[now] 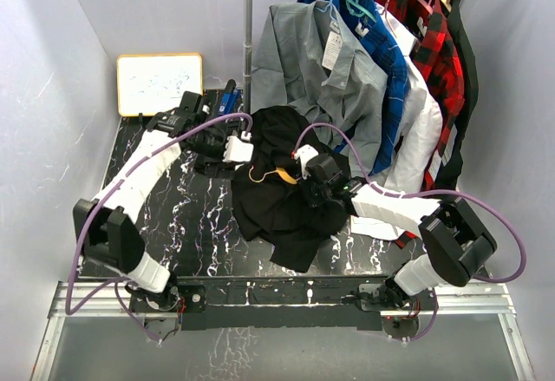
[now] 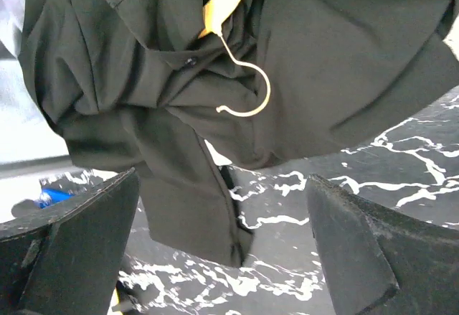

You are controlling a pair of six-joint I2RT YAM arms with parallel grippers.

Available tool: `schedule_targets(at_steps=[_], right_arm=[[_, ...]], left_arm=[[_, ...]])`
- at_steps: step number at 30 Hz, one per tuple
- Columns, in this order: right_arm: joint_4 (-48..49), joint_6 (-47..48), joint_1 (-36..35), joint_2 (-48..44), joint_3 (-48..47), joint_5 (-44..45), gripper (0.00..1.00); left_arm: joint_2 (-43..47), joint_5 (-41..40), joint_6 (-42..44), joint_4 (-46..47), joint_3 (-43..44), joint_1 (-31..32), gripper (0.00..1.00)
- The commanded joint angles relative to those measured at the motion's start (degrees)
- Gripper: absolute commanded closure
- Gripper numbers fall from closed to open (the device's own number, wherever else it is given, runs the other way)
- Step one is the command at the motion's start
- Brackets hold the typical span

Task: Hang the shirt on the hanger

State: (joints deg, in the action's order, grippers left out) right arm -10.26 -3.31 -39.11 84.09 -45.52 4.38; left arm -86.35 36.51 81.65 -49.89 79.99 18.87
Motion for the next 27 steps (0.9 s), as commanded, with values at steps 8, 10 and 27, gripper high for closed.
schedule_targets(at_steps=[8,10,27], right_arm=[[2.9,-1.3,-0.1,-4.0,0.9,2.0,0.87],[3.3,-1.5,-0.2,-4.1,1.1,2.0,0.86],[4.2,-1.4,-0.1,-4.5,1.8,1.2,0.85]], left_arm=[[-11.9,-1.7,18.6,-4.0,2.8,5.4,0.16],[-12.6,-2.5,19.3,-3.0,2.3,6.7,0.16],[-19.8,-9.0,19.7,2.6,1.2,12.1,0.40]])
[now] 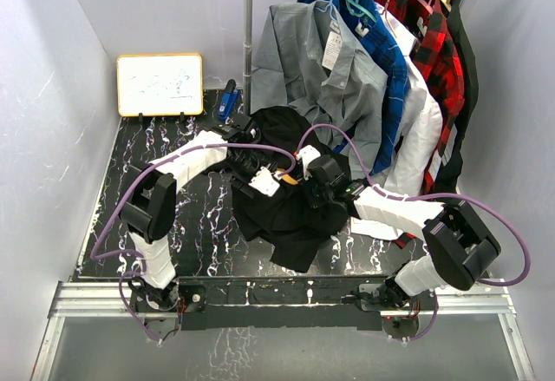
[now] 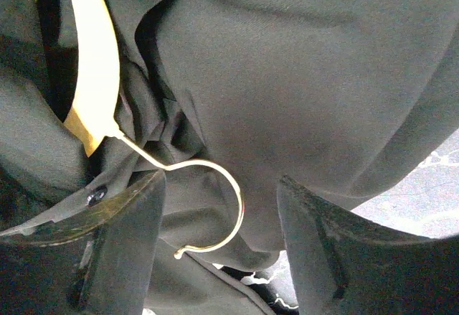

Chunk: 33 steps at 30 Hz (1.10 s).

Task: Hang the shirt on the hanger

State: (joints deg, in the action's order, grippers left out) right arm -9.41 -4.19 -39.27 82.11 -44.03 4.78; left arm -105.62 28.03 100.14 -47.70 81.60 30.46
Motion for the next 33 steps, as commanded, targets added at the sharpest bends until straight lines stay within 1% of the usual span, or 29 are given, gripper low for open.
schedule_targets(at_steps=[1,2,3,5,6,7,12,13,16,20,21,22,23,24,26,29,32,33], right_arm=[[3.4,-0.6,0.0,-2.6,0.3,0.8,0.85],[3.5,-0.6,0.0,-2.7,0.3,0.8,0.85],[3.5,-0.6,0.0,-2.8,0.3,0.6,0.85],[3.5,-0.6,0.1,-3.1,0.2,0.3,0.85],[3.5,-0.6,0.1,-3.4,0.1,0.1,0.85],[3.5,-0.7,0.1,-3.6,0.0,-0.2,0.85],[3.2,-0.8,0.1,-5.7,-0.9,-1.6,0.85],[2.8,-0.8,0.1,-6.2,-1.5,-2.2,0.82],[0.6,-0.9,0.1,-8.3,-4.6,-3.5,0.65],[-2.5,-1.0,0.0,-12.1,-11.6,-3.9,0.45],[-2.9,-1.2,0.0,-13.0,-13.6,-3.9,0.38],[-3.3,-1.4,0.1,-13.7,-15.6,-4.0,0.28],[-3.8,-1.4,0.0,-14.2,-18.0,-4.1,0.15],[-4.4,-1.6,0.0,-14.6,-20.6,-4.1,0.04],[-5.4,-1.9,0.0,-15.4,-24.9,-3.0,0.02],[-7.7,-3.4,0.0,-17.3,-28.8,3.6,0.02],[-12.3,-6.2,0.8,-19.1,-28.2,12.5,0.02],[-13.2,-8.0,1.6,-20.2,-26.6,13.7,0.02]], left_arm=[[-0.8,-1.0,1.0,0.6,-0.2,0.6,0.42],[-1.2,-1.4,0.9,0.6,0.1,0.7,0.45],[-1.6,-1.8,0.7,0.4,0.6,0.8,0.51],[-2.6,-2.8,-0.2,-0.1,2.0,1.1,0.75],[-3.0,-3.2,-0.9,-0.6,3.1,1.4,0.91],[-3.1,-3.6,-1.8,-0.8,3.9,1.7,1.00],[-0.1,-3.5,-3.8,-0.6,6.3,2.4,1.00],[0.8,-3.9,-3.7,-1.1,6.9,2.8,1.00],[3.2,-5.0,-5.2,-2.8,11.1,4.2,1.00],[4.8,-4.3,-8.9,-6.7,18.6,5.8,1.00],[5.2,-4.0,-10.2,-7.3,20.2,6.1,1.00],[5.5,-3.8,-11.1,-7.6,21.4,6.5,1.00],[5.9,-4.0,-11.7,-7.7,22.3,6.8,1.00],[6.1,-4.5,-12.2,-7.5,23.0,7.3,1.00],[6.7,-6.1,-12.9,-7.2,23.6,8.5,1.00],[7.7,-7.7,-14.0,-5.7,23.8,9.5,1.00],[8.6,-8.0,-15.3,-5.7,24.9,9.9,1.00],[9.0,-7.9,-15.7,-6.1,25.5,9.9,1.00]])
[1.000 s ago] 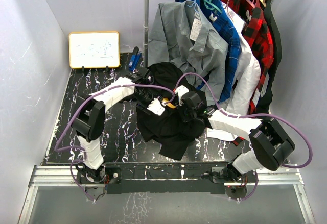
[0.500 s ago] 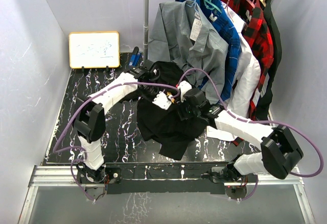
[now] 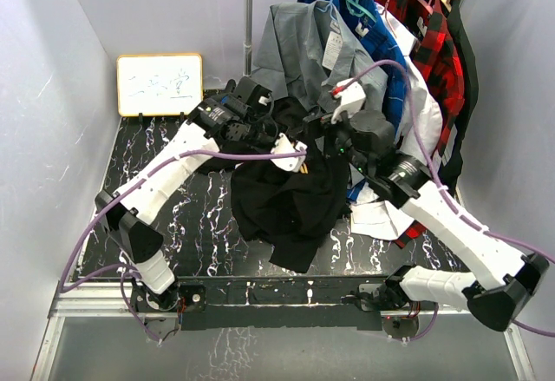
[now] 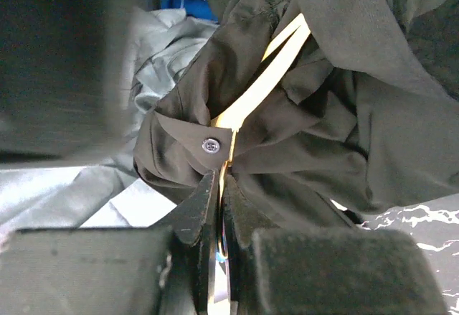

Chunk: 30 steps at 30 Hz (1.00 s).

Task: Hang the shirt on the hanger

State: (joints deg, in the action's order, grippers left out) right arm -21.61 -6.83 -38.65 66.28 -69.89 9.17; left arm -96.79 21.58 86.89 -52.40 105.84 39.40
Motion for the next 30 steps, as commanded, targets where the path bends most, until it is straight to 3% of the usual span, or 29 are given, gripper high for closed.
schedule_targets(at_steps=[1,7,8,11,13,16,20,30], right_arm=[[-1.2,-7.6,2.4,-6.0,1.7,9.0,0.02],[2.5,-26.3,19.2,-10.7,15.0,-17.1,0.02],[3.5,-29.1,20.9,-9.8,16.6,-22.0,0.06],[9.0,-37.7,21.8,-6.7,22.2,-31.7,0.30],[15.0,-43.6,21.8,-4.9,25.7,-37.6,0.38],[23.1,-50.5,21.8,-4.6,29.4,-38.0,0.39],[25.1,-54.6,21.7,-1.2,26.6,-38.5,0.39],[23.8,-46.5,17.5,8.9,19.0,-33.2,0.37]], left_arm=[[0.6,-1.4,-2.5,-1.9,1.5,1.0,1.00],[5.4,-3.3,-2.7,-2.8,-2.9,1.0,1.00],[6.3,-3.8,-2.8,-2.4,-4.3,1.0,1.00],[9.1,-5.5,-4.2,-0.7,-8.1,1.0,1.00],[10.4,-6.0,-4.9,-0.2,-9.9,1.0,1.00],[11.9,-5.7,-6.0,-0.8,-11.2,1.0,1.00],[13.9,-5.9,-7.6,-0.7,-14.3,1.0,1.00],[22.7,-10.3,-11.2,6.6,-33.4,0.9,1.00]])
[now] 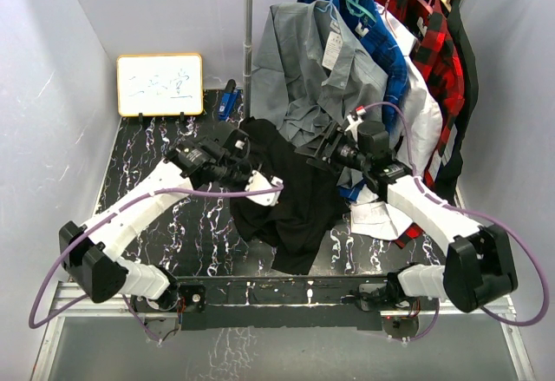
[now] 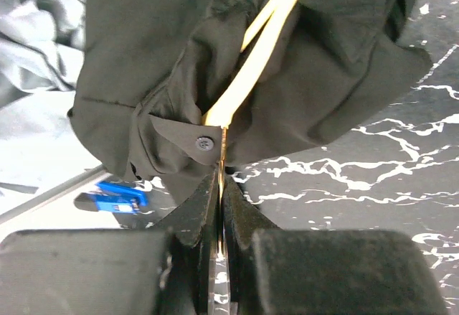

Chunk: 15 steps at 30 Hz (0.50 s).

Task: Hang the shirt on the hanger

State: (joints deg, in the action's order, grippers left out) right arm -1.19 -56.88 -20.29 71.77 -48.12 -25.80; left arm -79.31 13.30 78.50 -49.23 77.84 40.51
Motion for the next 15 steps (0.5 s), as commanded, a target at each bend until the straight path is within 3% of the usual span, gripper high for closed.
schedule_targets(at_steps=[1,7,15], right_arm=[[4.2,4.2,-1.0,4.6,-2.4,1.8,0.37],[8.2,7.7,-2.8,13.9,-2.6,-3.0,0.37],[0.2,17.8,-8.9,22.6,-7.8,-1.1,0.43]], left_arm=[[5.9,-2.5,-3.6,4.8,-7.0,-0.2,1.00],[9.8,-5.9,-7.2,11.3,-15.0,-0.2,1.00],[13.6,-7.6,-9.8,14.4,-20.1,-0.2,1.00]])
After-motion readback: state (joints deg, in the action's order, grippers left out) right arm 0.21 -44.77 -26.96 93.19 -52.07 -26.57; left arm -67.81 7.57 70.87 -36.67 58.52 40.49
